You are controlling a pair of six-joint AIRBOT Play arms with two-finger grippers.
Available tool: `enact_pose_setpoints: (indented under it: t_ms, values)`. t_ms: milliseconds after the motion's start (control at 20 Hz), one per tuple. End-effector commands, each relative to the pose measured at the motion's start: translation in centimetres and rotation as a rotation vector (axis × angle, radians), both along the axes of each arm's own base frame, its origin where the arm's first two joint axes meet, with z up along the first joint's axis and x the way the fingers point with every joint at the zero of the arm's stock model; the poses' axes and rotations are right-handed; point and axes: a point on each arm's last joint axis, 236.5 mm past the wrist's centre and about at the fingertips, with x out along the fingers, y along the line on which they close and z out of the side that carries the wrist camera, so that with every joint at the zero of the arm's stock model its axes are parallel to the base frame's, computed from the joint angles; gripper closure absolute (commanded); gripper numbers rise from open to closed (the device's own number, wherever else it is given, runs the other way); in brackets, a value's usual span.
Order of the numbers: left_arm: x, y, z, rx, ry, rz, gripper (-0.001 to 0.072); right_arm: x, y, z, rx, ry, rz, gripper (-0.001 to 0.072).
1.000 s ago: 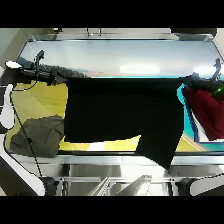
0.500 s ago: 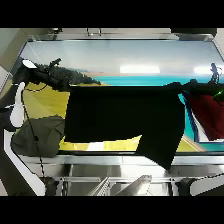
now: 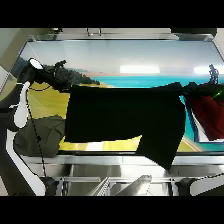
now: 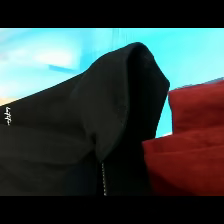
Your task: Fold the shirts.
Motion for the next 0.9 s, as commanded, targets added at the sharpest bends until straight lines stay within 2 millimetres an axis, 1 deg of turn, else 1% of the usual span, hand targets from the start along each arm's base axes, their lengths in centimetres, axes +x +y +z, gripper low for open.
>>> enact_pose_setpoints:
  t_ms: [0,50,150,200,250,300,400,450,500,550,600,650,750,850]
  values:
    - [0.6,-0.4,2.0,0.000,-0.032,-0.025,0.0400,0.0,0.2,0.0,-0.001,0.001,0.006,0.0520]
    - [0.8,-0.4,3.1,0.000,-0.044,-0.034,0.0400,-0.1,0.2,0.2,0.001,0.001,0.009,0.0490]
    - [0.9,0.2,5.1,0.003,-0.059,-0.006,0.0400,-0.3,0.0,1.4,0.000,-0.013,0.012,0.0486]
    - [0.8,0.8,5.9,0.002,-0.055,0.029,0.0400,-0.4,-0.3,2.4,-0.001,-0.025,0.005,0.0481]
    - [0.4,1.4,6.6,0.001,-0.050,0.066,0.0402,-0.5,-0.7,3.7,-0.009,-0.046,0.000,0.0412]
    - [-0.3,2.0,7.1,-0.003,-0.034,0.096,0.0402,-0.7,-1.1,5.1,-0.015,-0.065,-0.004,0.0358]
    - [-2.3,2.7,7.9,-0.019,0.027,0.156,0.0403,-1.7,-1.7,8.0,0.004,-0.079,-0.020,0.0352]
    - [-3.8,2.4,8.2,-0.049,0.075,0.177,0.0403,-2.5,-1.9,9.3,0.018,-0.081,-0.020,0.0381]
    - [-5.3,1.1,8.5,-0.103,0.121,0.177,0.0403,-3.4,-1.7,10.5,0.034,-0.080,-0.005,0.0536]
    - [-7.3,-0.2,8.7,-0.157,0.172,0.173,0.0402,-4.2,-1.4,11.4,0.047,-0.075,0.013,0.0555]
    - [-9.3,-1.3,8.4,-0.184,0.222,0.168,0.0403,-5.1,-1.1,11.9,0.060,-0.061,0.030,0.0556]
    - [-11.5,-2.1,7.6,-0.189,0.276,0.164,0.0403,-6.1,-0.6,12.1,0.077,-0.048,0.049,0.0556]
    - [-15.9,-3.1,5.9,-0.194,0.366,0.174,0.0403,-8.0,0.6,11.7,0.117,-0.007,0.070,0.0556]
    - [-19.3,-3.1,4.8,-0.198,0.424,0.213,0.0403,-9.9,1.8,10.5,0.153,0.039,0.072,0.0556]
